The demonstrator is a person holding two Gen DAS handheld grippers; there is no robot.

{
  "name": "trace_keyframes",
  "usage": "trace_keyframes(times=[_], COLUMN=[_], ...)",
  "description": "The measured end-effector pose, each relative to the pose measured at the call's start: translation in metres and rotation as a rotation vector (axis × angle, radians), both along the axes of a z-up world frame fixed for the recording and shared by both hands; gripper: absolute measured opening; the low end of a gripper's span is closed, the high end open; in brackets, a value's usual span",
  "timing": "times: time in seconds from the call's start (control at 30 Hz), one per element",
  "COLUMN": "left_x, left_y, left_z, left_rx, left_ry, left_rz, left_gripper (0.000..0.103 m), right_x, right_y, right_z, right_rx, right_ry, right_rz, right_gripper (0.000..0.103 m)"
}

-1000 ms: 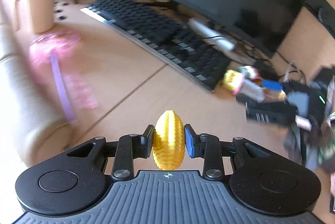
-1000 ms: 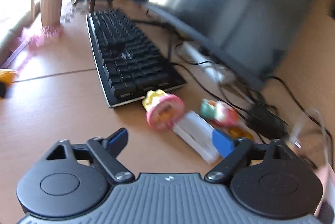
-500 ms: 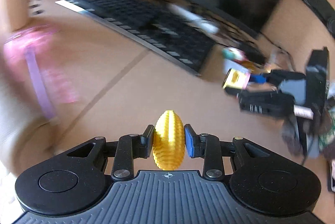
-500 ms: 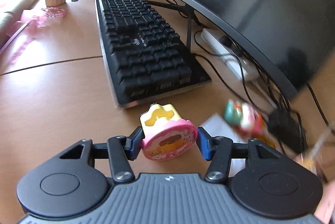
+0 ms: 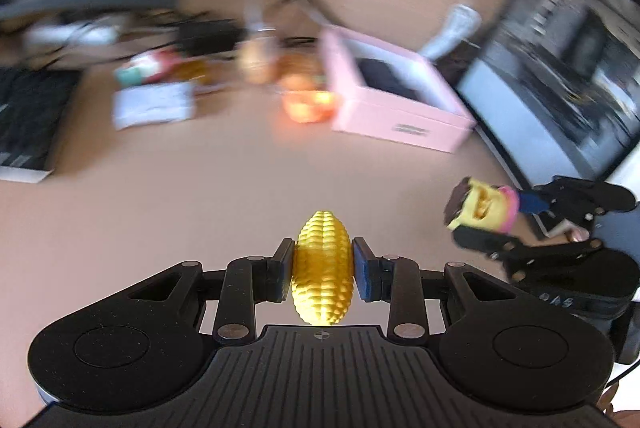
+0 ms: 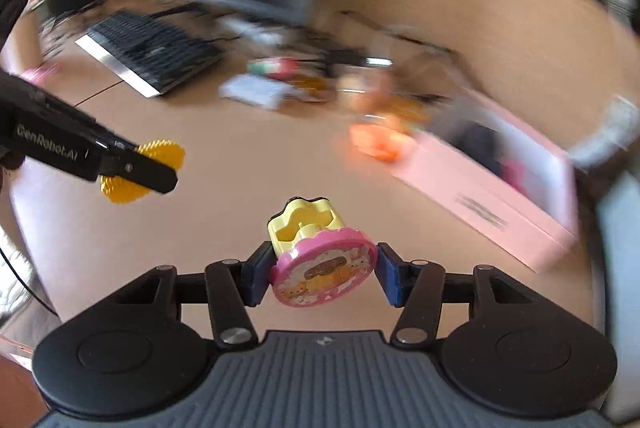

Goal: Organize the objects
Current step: 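Drop the yellow corn toy into the pink box from the left gripper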

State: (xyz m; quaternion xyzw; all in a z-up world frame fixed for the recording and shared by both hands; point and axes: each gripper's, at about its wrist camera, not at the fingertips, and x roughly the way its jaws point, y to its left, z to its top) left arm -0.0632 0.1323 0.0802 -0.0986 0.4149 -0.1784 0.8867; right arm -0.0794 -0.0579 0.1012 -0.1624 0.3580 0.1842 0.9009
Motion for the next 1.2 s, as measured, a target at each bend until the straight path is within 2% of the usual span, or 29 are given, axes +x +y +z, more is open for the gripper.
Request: trace_keyframes(times=[0.2,0.33,0.47,0.57,0.77,0.87,0.97,1.07,1.2], left_x=[0.03,0.039,0.052,0.069,0.125,0.162,0.194,0.215,0.242], left_y=[-0.068,-0.103,-0.122,-0.128,-0.14,-0.148,-0.156,-0.163,-0.161], left_z=[0.028,0.04,0.053,0.07,0.124,0.14,0.142,0.135,0.118], left_rx=[-0.011,-0.017,-0.023,-0.026,-0.021,-0.031,-0.041,0.032,0.005], left_ry=[-0.056,-0.094,-0.124,-0.169,-0.345,-0.365,-0.374,-0.431,-0.36], left_rz=[-0.139,-0.199,-0.213,-0.171,-0.032,0.011,0.016,0.018,0.061], left_gripper=[0.035,0.035,0.035,0.035,0.035,0.035,0.035,0.035,0.036], right_x=[-0.025,-0.036,-0.037,-0.031,-0.017,-0.012,-0.006,0.0,0.01], right_y=[-0.07,-0.098,-0.122,-0.135,-0.146,-0.153,-0.153,-0.151,-0.148], right_z=[0.035,0.048,0.055,0.061,0.06,0.055,0.049,0.045,0.042], right_rx=[0.068,0.08,0.115,0.131,0.142,0.166,0.169,0.177,0.19], right_ry=[-0.081,-0.133,-0.161,-0.181,-0.19,-0.174,-0.163,-0.166,-0.146], right_rz=[-0.24,-0.31,-0.356,-0.363,-0.314,-0.296,-0.267,-0.219,-0.188], right_gripper=[0.054,0.054,0.054,0.054,0.054,0.054,0.054,0.054,0.054])
